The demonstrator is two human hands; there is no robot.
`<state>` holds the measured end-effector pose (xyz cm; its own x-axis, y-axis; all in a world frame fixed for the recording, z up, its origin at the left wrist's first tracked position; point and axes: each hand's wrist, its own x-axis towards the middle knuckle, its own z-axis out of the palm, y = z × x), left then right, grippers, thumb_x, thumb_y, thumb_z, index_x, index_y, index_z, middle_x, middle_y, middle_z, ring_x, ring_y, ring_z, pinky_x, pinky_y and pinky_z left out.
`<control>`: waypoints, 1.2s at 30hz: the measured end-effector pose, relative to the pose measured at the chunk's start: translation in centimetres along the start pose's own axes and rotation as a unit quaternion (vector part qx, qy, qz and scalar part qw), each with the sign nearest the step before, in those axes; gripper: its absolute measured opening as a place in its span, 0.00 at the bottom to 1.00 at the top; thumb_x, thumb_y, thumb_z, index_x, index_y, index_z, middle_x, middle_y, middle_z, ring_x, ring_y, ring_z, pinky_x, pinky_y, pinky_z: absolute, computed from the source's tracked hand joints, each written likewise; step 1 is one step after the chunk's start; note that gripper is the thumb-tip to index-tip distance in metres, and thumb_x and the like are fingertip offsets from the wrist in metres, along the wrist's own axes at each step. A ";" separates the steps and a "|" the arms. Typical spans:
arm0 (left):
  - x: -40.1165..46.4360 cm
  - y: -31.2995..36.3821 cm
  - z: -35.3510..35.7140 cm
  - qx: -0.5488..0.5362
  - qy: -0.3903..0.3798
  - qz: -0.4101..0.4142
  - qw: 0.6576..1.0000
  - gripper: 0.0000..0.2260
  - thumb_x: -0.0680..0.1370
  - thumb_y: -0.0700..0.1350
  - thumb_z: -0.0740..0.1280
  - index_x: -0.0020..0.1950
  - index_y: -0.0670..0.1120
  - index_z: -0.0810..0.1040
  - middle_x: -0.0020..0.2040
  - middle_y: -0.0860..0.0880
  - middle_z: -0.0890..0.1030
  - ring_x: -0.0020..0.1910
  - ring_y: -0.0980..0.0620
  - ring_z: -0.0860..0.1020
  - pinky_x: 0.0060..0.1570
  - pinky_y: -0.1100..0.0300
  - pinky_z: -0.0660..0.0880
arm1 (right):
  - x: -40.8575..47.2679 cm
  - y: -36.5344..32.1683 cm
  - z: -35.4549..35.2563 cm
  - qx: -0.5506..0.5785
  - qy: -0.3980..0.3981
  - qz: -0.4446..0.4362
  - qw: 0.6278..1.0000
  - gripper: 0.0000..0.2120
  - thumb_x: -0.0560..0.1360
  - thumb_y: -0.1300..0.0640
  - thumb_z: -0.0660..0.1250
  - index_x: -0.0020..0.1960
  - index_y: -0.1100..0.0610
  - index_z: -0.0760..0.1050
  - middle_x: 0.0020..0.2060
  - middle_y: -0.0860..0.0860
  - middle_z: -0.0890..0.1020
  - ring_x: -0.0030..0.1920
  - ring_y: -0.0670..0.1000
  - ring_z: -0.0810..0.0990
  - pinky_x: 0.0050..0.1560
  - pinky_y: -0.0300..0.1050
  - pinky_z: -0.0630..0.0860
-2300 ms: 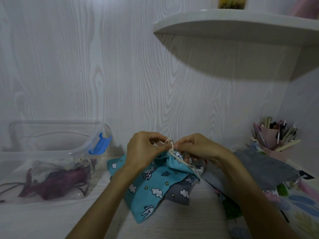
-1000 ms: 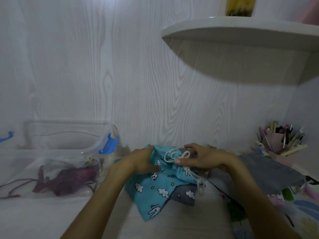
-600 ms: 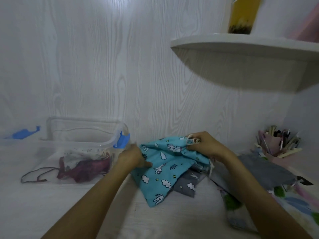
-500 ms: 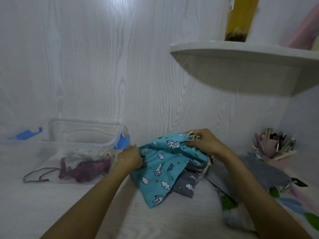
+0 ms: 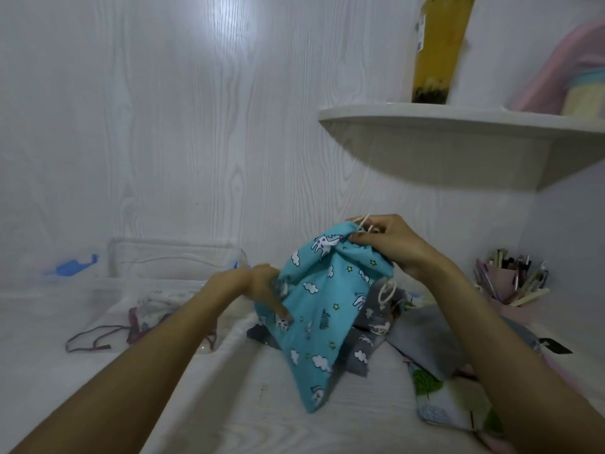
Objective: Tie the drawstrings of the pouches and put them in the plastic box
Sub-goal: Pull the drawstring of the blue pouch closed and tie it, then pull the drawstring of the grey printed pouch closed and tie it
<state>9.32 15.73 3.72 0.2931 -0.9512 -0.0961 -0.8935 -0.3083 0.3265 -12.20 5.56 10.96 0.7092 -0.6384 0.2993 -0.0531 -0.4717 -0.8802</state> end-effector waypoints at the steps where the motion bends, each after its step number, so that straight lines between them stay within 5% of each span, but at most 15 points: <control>1: -0.1 0.0 0.3 0.010 -0.014 -0.011 1.000 0.26 0.72 0.55 0.71 0.67 0.46 0.71 0.65 0.47 0.74 0.64 0.45 0.72 0.65 0.52 0.69 | 0.0 0.1 -0.1 -0.002 0.019 -0.001 1.000 0.10 0.74 0.67 0.67 0.52 0.58 0.80 0.41 0.51 0.82 0.39 0.47 0.81 0.37 0.33 0.80; 4: -0.4 0.9 0.7 0.013 0.022 -0.030 0.999 0.14 0.79 0.51 0.60 0.55 0.42 0.75 0.53 0.44 0.78 0.52 0.44 0.76 0.51 0.55 0.72 | 0.0 2.0 0.1 -0.015 0.104 0.017 0.994 0.08 0.73 0.67 0.68 0.49 0.57 0.80 0.40 0.52 0.81 0.35 0.46 0.79 0.33 0.32 0.78; 9: -2.0 2.7 -2.2 -0.089 0.109 -0.022 0.990 0.14 0.81 0.47 0.57 0.39 0.42 0.71 0.39 0.45 0.75 0.38 0.47 0.73 0.38 0.58 0.68 | 0.2 3.2 2.5 -0.055 0.098 0.006 0.994 0.05 0.71 0.62 0.72 0.46 0.54 0.80 0.38 0.49 0.81 0.38 0.48 0.78 0.37 0.35 0.76; 15: -6.0 2.3 -8.4 -0.218 0.298 -0.032 0.929 0.17 0.80 0.48 0.59 0.54 0.34 0.77 0.53 0.37 0.81 0.51 0.38 0.80 0.55 0.43 0.76 | 2.2 -2.2 7.5 -0.025 0.104 -0.085 0.991 0.10 0.73 0.59 0.70 0.54 0.53 0.81 0.45 0.50 0.83 0.44 0.49 0.81 0.49 0.46 0.79; 21: -10.1 -1.5 -13.7 -0.130 0.440 -0.115 0.881 0.16 0.80 0.48 0.59 0.54 0.38 0.78 0.52 0.39 0.81 0.51 0.39 0.79 0.53 0.47 0.76 | 5.5 -7.1 13.7 -0.019 -0.124 -0.147 0.981 0.29 0.73 0.66 0.65 0.71 0.51 0.67 0.59 0.50 0.79 0.57 0.50 0.78 0.61 0.46 0.75; 24: -11.8 -4.2 -15.2 -0.067 0.473 -0.148 0.866 0.15 0.80 0.49 0.57 0.54 0.41 0.78 0.51 0.40 0.80 0.49 0.39 0.78 0.47 0.51 0.73 | 6.5 -8.6 17.1 -0.024 -0.155 -0.173 0.972 0.31 0.75 0.68 0.61 0.75 0.51 0.60 0.64 0.51 0.74 0.61 0.51 0.75 0.59 0.41 0.74; 27: -12.7 -7.4 -14.5 -0.043 0.460 -0.161 0.872 0.14 0.80 0.52 0.59 0.51 0.44 0.78 0.49 0.42 0.81 0.46 0.40 0.78 0.43 0.53 0.73 | 7.0 -8.3 20.0 -0.061 -0.153 -0.195 0.967 0.28 0.76 0.67 0.58 0.74 0.53 0.61 0.66 0.53 0.73 0.63 0.53 0.74 0.60 0.42 0.72; 30: -12.9 -11.0 -12.0 0.007 0.403 -0.220 0.888 0.13 0.79 0.53 0.60 0.53 0.46 0.79 0.46 0.44 0.81 0.44 0.42 0.78 0.39 0.57 0.69 | 7.0 -6.3 22.1 -0.158 -0.233 -0.171 0.944 0.24 0.77 0.64 0.58 0.72 0.54 0.65 0.67 0.55 0.73 0.65 0.55 0.72 0.66 0.46 0.68; 33: -13.1 -13.5 -9.7 0.054 0.286 -0.274 0.917 0.23 0.75 0.49 0.67 0.70 0.51 0.68 0.62 0.45 0.76 0.57 0.42 0.76 0.49 0.53 0.71 | 7.7 -3.6 22.8 -0.342 -0.299 -0.127 0.882 0.24 0.77 0.63 0.57 0.72 0.51 0.65 0.69 0.55 0.71 0.68 0.55 0.70 0.68 0.48 0.66; 36: -11.8 -14.9 -9.0 0.029 0.215 -0.223 0.950 0.29 0.76 0.41 0.66 0.74 0.51 0.61 0.73 0.45 0.66 0.67 0.44 0.69 0.61 0.52 0.68 | 8.4 -2.2 22.5 -0.347 -0.256 -0.109 0.896 0.25 0.75 0.66 0.54 0.68 0.49 0.70 0.68 0.52 0.72 0.66 0.53 0.71 0.65 0.50 0.69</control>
<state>22.28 31.60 8.43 0.7481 -0.6374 0.1848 -0.6612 -0.6923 0.2891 9.69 14.89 7.15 0.9758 -0.2067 0.0717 -0.1729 -0.9292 -0.3266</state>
